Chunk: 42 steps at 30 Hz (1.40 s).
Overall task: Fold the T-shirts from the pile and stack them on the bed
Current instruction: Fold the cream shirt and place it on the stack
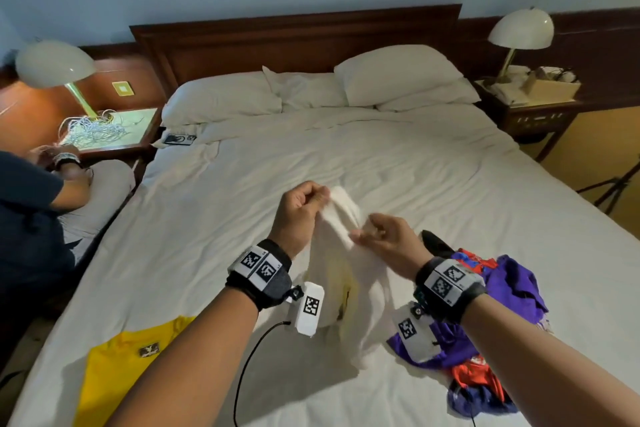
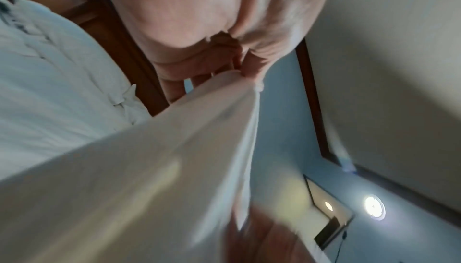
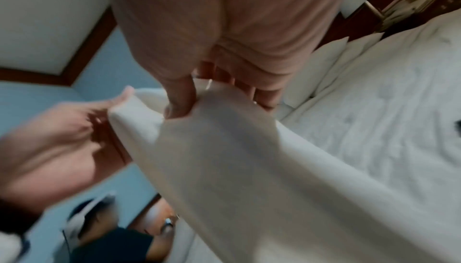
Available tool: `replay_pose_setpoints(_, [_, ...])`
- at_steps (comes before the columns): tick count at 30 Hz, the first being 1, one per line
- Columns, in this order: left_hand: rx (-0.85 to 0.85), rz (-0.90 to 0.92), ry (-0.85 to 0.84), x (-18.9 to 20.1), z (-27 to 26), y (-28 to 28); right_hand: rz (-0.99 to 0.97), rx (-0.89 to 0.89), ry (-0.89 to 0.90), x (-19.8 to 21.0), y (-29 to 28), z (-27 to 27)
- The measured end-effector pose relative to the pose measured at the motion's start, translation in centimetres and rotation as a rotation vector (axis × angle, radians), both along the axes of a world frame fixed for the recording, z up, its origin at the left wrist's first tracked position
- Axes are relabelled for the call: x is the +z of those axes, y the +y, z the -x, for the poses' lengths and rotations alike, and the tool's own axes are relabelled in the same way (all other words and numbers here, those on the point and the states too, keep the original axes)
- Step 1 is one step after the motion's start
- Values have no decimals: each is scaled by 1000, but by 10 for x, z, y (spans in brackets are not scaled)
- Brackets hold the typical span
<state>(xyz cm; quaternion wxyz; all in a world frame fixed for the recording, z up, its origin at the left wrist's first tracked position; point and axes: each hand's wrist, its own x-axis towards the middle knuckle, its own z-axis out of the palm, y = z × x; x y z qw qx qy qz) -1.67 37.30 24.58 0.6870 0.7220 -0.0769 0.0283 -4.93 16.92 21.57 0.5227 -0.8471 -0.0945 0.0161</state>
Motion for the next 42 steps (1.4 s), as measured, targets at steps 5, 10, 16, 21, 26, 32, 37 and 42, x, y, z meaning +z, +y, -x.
replay_pose_setpoints(5, [148, 16, 5, -9, -4, 30, 41, 59, 56, -40, -7, 21])
replay_pose_setpoints(10, [230, -611, -20, -32, 4, 69, -44, 58, -28, -11, 13, 13])
replay_pose_setpoints(16, [-548, -336, 200, -19, 17, 29, 189, 264, -1, 8, 31, -4])
replay_pose_setpoints(21, [-511, -322, 222, -31, 8, 27, 175, 191, -41, 0, 18, -3])
replay_pose_setpoints(26, [-405, -274, 143, -19, -1, 35, 63, 145, 104, -27, 2, 7])
replay_pose_setpoints(32, [-111, 121, 205, -11, -26, 64, -83, -106, 269, -44, -25, -6])
replay_pose_setpoints(37, [98, 154, 171, -15, -68, 103, -37, -210, 329, -44, -52, -38])
replay_pose_setpoints(42, [179, 66, 261, -33, -113, 118, -23, -267, 216, -29, -65, -96])
